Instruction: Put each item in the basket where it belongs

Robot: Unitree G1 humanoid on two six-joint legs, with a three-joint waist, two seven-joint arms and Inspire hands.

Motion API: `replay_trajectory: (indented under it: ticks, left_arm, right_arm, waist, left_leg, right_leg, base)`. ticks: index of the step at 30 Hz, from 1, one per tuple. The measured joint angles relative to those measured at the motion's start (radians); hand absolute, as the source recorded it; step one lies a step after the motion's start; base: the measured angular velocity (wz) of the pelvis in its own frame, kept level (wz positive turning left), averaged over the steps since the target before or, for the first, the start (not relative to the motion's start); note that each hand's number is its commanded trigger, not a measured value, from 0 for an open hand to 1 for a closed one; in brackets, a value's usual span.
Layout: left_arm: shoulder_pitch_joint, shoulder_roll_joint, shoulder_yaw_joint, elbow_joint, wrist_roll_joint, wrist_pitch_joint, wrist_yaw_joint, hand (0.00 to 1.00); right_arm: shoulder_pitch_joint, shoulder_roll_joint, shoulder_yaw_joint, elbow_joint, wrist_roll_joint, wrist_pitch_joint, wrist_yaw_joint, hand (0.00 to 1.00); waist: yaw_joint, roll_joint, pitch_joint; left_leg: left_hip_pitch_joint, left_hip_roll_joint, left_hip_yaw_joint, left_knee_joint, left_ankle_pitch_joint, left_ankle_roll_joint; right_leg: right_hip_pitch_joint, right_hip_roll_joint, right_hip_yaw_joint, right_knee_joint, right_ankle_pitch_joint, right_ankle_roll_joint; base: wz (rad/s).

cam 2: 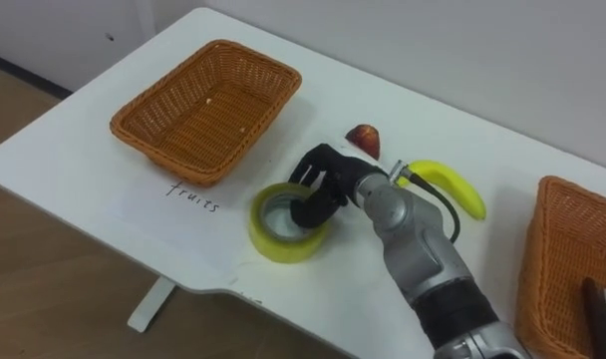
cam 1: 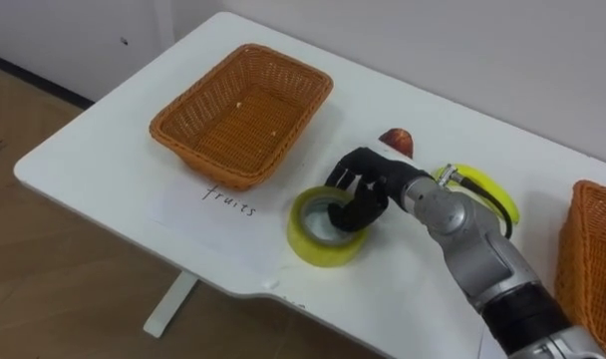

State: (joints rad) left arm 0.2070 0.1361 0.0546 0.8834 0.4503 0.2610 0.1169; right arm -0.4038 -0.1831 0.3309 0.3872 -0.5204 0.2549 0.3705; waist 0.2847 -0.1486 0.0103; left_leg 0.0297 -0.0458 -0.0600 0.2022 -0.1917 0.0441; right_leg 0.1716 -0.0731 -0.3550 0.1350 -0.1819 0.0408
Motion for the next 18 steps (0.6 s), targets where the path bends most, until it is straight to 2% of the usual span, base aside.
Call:
replay_trajectory:
  ticks: [5,9,12,14,18]
  left_arm:
    - [0.0,-0.004,-0.006,0.0,0.0,0.0,0.002,0.0]
    - [0.006,0.0,-0.019,0.0,-0.003,-0.011,0.012,0.0]
    - [0.006,0.0,-0.018,-0.002,-0.003,-0.033,0.01,0.0]
    - [0.009,0.0,-0.018,-0.002,-0.006,-0.045,0.009,0.0]
    - [0.016,-0.003,-0.018,0.005,-0.006,-0.072,0.012,0.0]
  right_arm:
    - [0.0,-0.001,-0.003,-0.01,0.011,0.001,0.001,1.0]
    - [0.014,-0.007,-0.006,-0.04,0.015,-0.007,0.007,1.0]
    - [0.066,-0.008,-0.045,-0.101,0.014,-0.015,0.013,1.0]
    - [0.095,-0.012,-0.051,-0.151,0.013,-0.014,0.023,1.0]
    - [0.114,-0.034,-0.051,-0.211,0.004,-0.017,0.029,1.0]
  waist:
    - [0.002,0.0,0.0]
    - [-0.006,0.0,0.0003]
    - [-0.008,0.0,0.0003]
    - [-0.03,0.001,0.0008]
    - [-0.047,0.007,0.0052]
  left_leg:
    - [-0.005,0.001,0.007,-0.002,0.0,0.0]
    - [-0.006,0.001,0.008,-0.002,0.0,0.0]
    - [-0.008,0.001,0.005,-0.005,0.0,0.0]
    - [-0.009,0.0,0.005,-0.004,0.0,0.0]
    - [-0.009,0.001,0.022,-0.003,0.0,0.0]
  right_leg:
    - [-0.012,0.0,0.02,0.001,0.0,0.0]
    - [-0.014,0.0,0.021,0.001,0.0,0.0]
    - [-0.016,0.0,0.026,0.0,0.0,0.0]
    - [-0.015,0.001,0.033,0.001,0.0,0.0]
    - [-0.016,0.001,0.055,0.0,0.0,0.0]
  base:
    - [-0.08]
    - [0.0]
    - [0.02]
    - [0.04]
    - [-0.11]
